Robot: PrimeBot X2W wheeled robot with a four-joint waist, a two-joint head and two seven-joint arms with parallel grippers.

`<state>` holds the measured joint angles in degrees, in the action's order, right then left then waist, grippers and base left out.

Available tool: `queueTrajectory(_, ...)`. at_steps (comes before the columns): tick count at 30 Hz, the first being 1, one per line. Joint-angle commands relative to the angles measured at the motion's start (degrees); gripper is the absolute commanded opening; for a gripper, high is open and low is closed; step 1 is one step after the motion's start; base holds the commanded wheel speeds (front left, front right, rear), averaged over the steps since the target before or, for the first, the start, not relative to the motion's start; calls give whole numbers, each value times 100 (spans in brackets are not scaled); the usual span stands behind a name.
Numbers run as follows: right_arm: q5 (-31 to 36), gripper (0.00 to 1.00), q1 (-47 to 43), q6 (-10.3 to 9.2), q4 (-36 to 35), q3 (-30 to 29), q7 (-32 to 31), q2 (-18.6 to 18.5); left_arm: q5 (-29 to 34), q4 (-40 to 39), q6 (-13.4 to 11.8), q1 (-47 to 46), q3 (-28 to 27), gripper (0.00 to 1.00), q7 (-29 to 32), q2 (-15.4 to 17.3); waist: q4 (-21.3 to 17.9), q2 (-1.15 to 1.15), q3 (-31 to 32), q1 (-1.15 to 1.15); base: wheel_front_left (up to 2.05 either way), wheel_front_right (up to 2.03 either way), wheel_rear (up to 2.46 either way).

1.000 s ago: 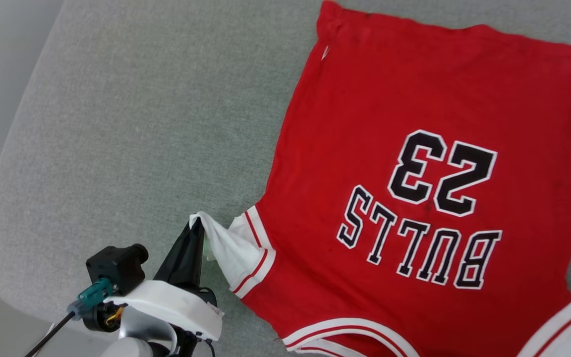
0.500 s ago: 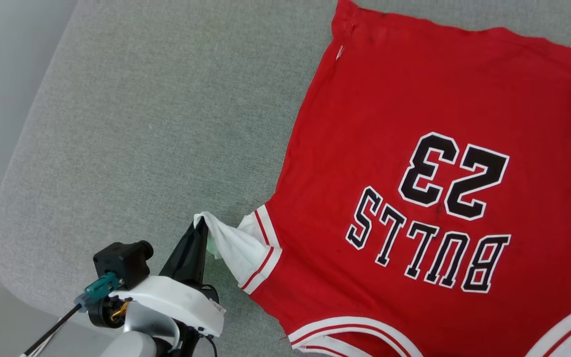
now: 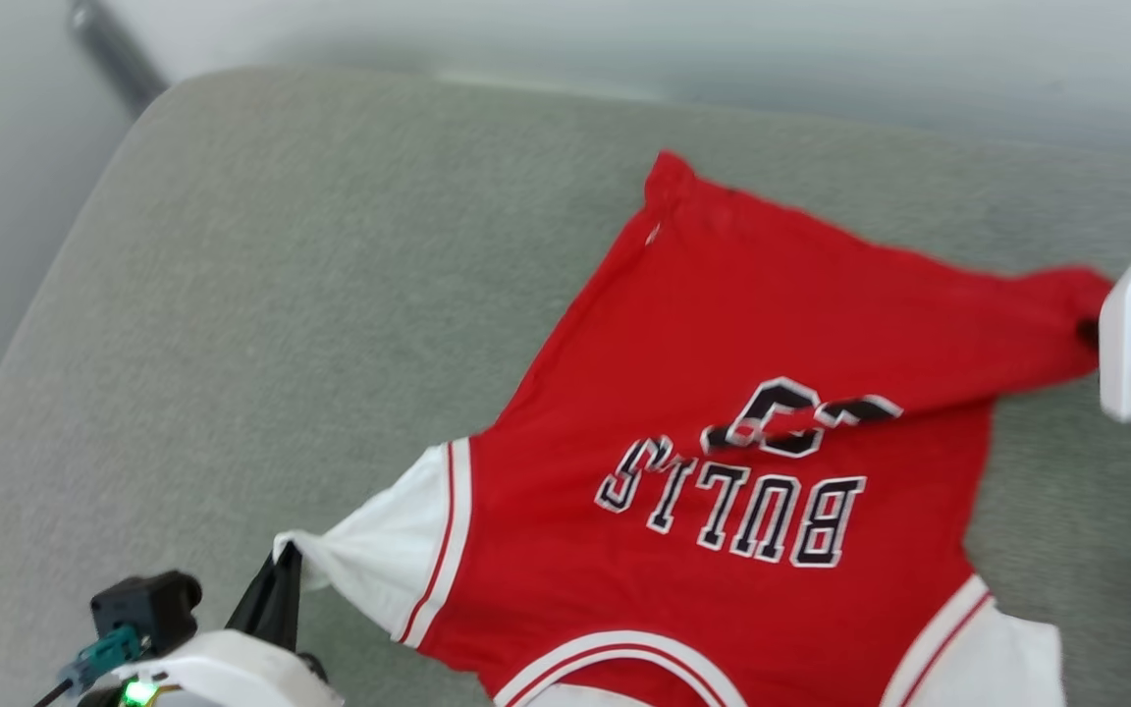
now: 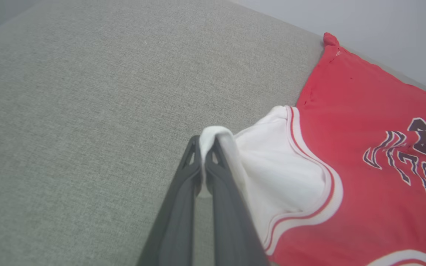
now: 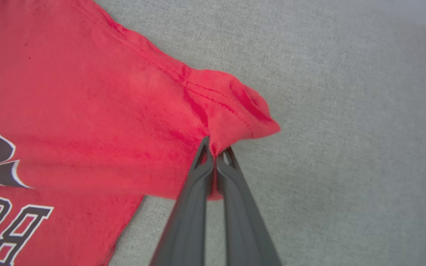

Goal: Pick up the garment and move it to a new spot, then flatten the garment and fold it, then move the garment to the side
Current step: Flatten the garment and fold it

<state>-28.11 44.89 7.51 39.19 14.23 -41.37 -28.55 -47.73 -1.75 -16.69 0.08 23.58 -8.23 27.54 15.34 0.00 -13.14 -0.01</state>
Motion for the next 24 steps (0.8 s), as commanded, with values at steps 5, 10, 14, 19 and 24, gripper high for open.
queueTrajectory(5,-393,0,-1480,-4,-751,92,203,-280,-183,-1,-144,539,-166,0,81,228,-879,0,870,1,0,0,0)
queueTrajectory(10,-517,0,-3024,-4,-1490,-169,239,-320,-277,-60,-196,845,-244,0,193,408,-1221,0,1131,1,0,0,0)
queueTrajectory(14,-516,0,-4210,-4,-2043,-672,151,-73,-295,-110,-249,938,-254,0,287,508,-1405,0,1204,1,0,0,0)
queueTrajectory(19,-360,0,-5359,-3,-2746,-1354,71,546,-311,-190,-291,961,-274,0,332,553,-1559,0,1131,1,0,0,0)
queueTrajectory(24,-90,100,-5731,-4,-3136,-2024,472,1171,-275,-297,-315,826,-253,0,363,546,-1620,0,978,1,0,0,0)
